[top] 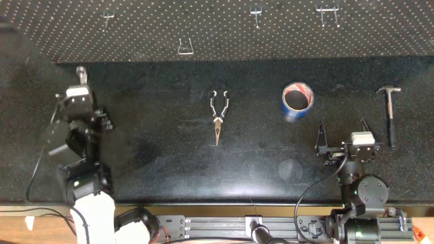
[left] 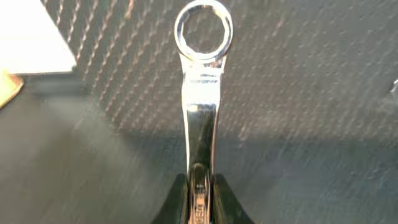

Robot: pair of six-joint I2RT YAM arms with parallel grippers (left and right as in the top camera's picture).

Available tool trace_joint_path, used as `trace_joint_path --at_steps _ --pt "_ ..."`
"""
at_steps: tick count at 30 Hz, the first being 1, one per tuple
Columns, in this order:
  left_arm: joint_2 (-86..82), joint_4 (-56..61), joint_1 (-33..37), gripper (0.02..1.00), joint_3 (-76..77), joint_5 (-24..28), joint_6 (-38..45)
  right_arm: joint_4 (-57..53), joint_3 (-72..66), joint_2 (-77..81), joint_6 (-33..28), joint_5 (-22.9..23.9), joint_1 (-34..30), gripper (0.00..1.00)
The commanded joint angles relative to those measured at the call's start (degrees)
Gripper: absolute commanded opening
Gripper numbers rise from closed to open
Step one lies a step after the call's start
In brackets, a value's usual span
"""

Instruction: Place Tools Onto Pegboard

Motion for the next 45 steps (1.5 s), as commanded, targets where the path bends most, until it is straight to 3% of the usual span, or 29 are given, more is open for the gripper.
trace_joint_path --at_steps 1,10,17,28,30,45 --pt "8.9 6.6 -5.5 0.027 3.0 0.9 -7.0 -0.2 -0.2 -0.4 -0.5 0.1 0.1 0.982" --pt "15.0 5.3 -12.9 0.025 12.2 -0.2 -4.0 -0.2 -0.2 -0.4 -0.5 0.1 0.1 0.980" --pt "15.3 4.6 -12.9 0.027 12.2 -8.3 -4.2 -0.2 -0.2 -0.4 -0.5 0.1 0.1 0.982" --pt "16.9 6.7 -12.9 0.027 12.9 -9.2 -4.2 -0.2 -0.2 -0.4 -0.5 0.1 0.1 0.980" --pt "16.9 6.7 -12.9 0.027 12.9 -12.2 -4.6 -0.2 -0.2 -0.4 -0.5 0.1 0.1 0.982" --pt "20.1 6.1 -12.9 0.027 13.1 -9.6 -4.4 -0.2 -0.2 -0.4 -0.5 0.1 0.1 0.980"
